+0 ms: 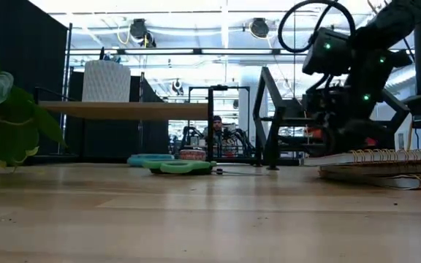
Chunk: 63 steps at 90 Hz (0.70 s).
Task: Stock shelves
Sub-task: Remove the black pen from the white pen holder
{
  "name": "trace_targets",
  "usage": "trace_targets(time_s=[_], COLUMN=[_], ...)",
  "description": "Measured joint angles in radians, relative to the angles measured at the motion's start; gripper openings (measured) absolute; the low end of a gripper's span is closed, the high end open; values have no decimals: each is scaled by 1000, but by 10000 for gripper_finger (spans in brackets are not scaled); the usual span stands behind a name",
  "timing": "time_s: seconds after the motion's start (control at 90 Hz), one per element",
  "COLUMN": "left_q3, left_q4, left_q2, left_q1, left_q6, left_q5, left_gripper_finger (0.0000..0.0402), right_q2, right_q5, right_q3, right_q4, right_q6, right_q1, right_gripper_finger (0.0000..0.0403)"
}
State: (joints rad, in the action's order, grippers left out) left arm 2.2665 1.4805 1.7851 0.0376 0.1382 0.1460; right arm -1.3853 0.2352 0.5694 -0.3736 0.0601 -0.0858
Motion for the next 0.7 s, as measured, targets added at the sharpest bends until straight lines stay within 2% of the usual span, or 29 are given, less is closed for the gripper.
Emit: trace_targets(time_s=[0.2, 0.444, 0.533, 0.7], left_q3=[0, 0, 0, 0], left_q4=[6, 8, 38, 52], left_q2=[0, 0, 0, 0], left_q1=[2, 2, 2, 2], left_q6=[-6, -55, -69, -72], left_q5=[0, 0, 11, 57], left_gripper_finger=[129, 129, 129, 129], right_q2=[0, 40, 76, 161], right_q5=[-10, -83, -100, -111], right_q3=[0, 1, 28, 118], right_q4=[22, 21, -28, -150], right_q6=[-87, -127, -130, -142], right_q1=[0, 2, 2, 3], right_gripper_finger=[56, 149, 184, 218])
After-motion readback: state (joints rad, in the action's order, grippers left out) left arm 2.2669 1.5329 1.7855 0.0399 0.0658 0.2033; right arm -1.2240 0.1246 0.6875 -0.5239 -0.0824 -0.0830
